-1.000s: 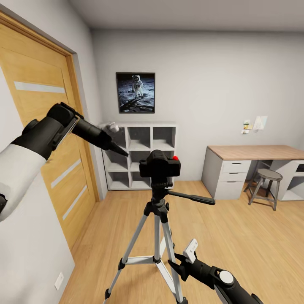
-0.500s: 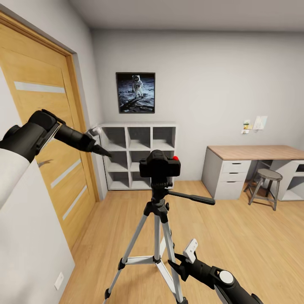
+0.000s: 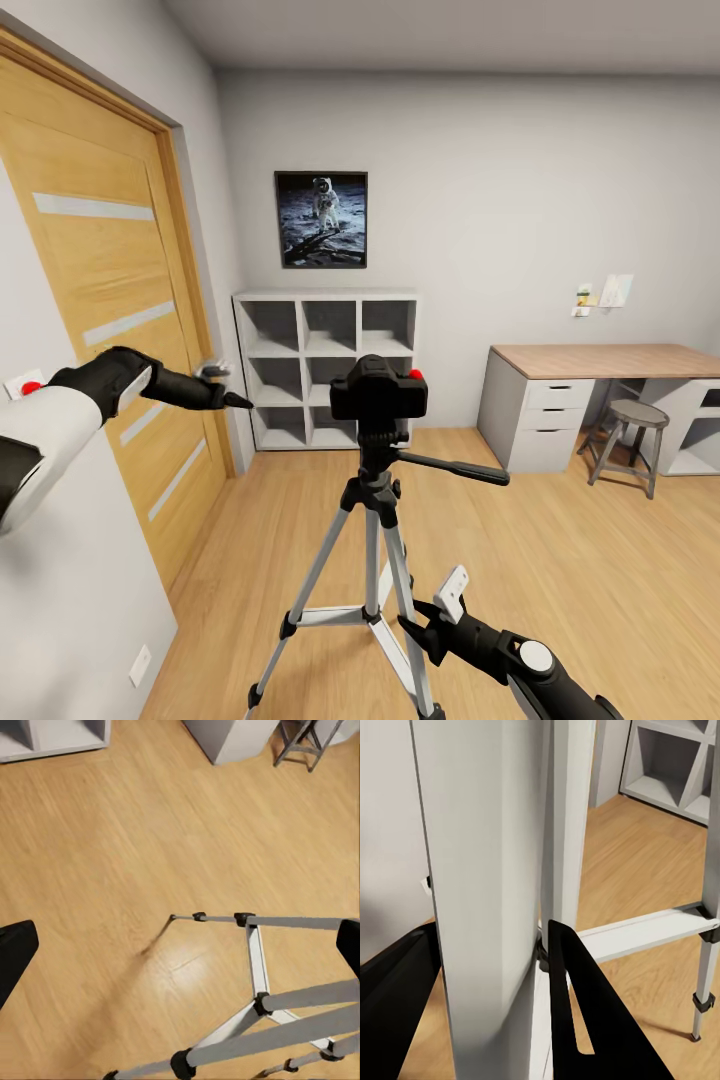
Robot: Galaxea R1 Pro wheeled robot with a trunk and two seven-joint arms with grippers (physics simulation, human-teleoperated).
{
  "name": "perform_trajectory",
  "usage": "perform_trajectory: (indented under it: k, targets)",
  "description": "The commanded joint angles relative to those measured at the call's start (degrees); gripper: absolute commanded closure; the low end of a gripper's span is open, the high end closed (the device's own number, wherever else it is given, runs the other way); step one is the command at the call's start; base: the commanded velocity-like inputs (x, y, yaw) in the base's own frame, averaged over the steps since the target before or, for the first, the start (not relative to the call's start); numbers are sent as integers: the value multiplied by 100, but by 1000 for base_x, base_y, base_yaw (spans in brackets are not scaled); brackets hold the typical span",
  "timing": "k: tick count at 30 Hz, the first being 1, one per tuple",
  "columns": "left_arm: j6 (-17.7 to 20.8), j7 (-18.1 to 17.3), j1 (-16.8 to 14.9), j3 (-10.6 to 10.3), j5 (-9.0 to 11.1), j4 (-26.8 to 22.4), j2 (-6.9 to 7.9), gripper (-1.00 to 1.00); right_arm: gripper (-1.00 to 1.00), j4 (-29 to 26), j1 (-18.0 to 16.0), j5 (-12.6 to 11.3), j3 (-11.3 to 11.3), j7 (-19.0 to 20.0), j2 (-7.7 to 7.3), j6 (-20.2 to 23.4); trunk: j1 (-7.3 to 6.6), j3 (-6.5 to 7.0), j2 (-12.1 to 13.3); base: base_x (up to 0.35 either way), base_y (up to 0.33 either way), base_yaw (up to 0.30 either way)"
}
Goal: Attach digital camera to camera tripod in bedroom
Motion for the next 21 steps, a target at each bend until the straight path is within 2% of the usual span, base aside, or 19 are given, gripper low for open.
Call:
perform_trajectory:
  k: [1,3,7,10,13,21]
  targets:
    - [-343,201,69,-34,374,147,-18,-100,100,97,-1,70,56,6,-7,429,2,-3,-3,0,0,0]
    - [-752,409,246,-32,647,272,-58,-100,100,97,-1,69,56,6,-7,428,2,-3,-3,0,0,0]
    - [-1085,579,552,-29,859,366,-224,-100,100,97,-1,72,56,2,-8,427,2,-3,-3,0,0,0]
    - [-1186,640,820,-26,913,389,-362,-100,100,97,-1,70,56,-1,-8,427,2,-3,-3,0,0,0]
    - [-1243,737,978,-24,933,397,-422,-100,100,97,-1,74,56,-3,-7,427,2,-3,-3,0,0,0]
    - [-1254,869,1049,-23,942,400,-447,-100,100,97,-1,73,56,-3,-7,427,2,-3,-3,0,0,0]
